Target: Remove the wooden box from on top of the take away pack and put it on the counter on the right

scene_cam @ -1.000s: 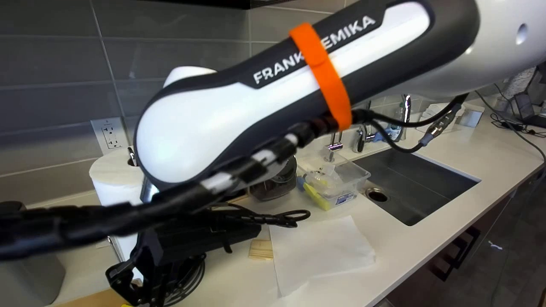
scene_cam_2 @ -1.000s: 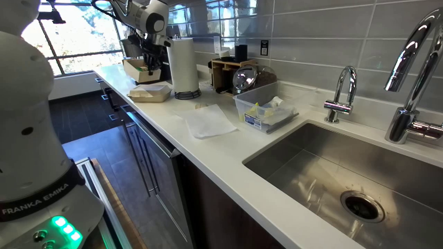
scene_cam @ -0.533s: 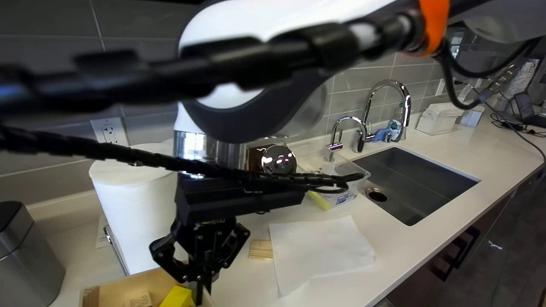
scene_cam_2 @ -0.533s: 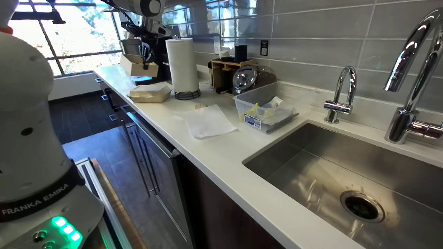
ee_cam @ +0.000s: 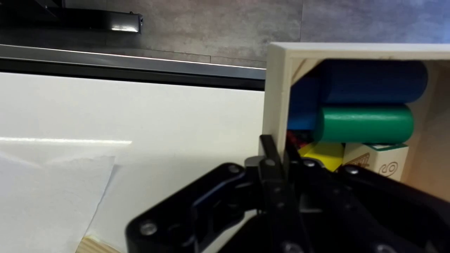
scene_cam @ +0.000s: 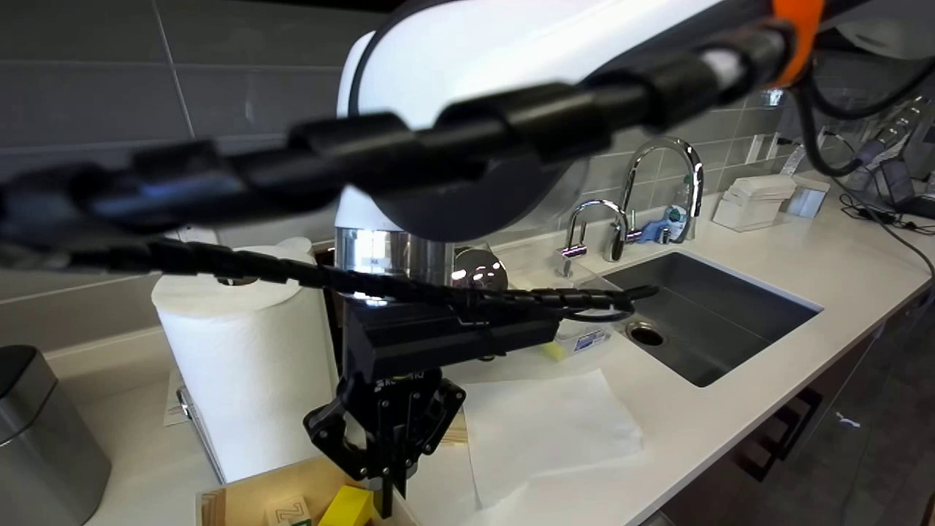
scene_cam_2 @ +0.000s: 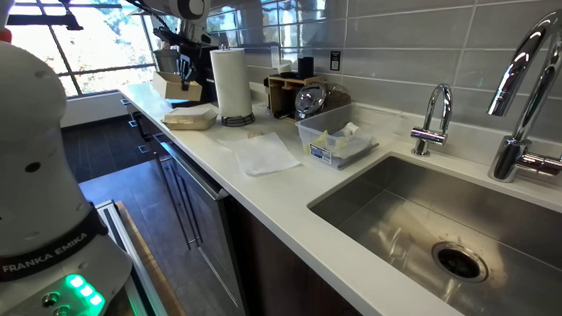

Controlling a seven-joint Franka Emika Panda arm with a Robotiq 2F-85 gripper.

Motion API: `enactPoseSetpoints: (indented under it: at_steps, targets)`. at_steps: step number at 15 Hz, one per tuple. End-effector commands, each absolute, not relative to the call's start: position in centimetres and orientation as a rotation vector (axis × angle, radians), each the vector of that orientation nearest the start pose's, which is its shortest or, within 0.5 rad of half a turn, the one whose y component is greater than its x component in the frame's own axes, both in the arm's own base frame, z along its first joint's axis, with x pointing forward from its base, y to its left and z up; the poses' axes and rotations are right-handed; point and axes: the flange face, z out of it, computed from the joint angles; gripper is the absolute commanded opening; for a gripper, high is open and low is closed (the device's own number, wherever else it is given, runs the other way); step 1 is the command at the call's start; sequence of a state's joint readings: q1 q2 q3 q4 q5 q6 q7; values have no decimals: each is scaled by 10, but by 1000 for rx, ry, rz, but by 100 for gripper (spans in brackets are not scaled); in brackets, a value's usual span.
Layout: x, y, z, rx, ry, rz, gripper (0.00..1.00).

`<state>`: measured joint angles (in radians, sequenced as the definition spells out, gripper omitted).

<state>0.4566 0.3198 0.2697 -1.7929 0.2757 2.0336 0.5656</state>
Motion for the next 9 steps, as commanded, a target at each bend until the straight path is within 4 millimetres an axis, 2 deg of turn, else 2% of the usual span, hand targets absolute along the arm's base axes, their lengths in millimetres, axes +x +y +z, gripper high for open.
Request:
enactPoseSetpoints:
  at_steps: [1,2,5,9]
  targets:
    - [469,421,376,-2901,-26,372,2]
    - [469,415,375,-2893,-16,384,2]
    - [466,380,370,-2945,94,390,2]
    - [464,325,364,-3041,263,358,2]
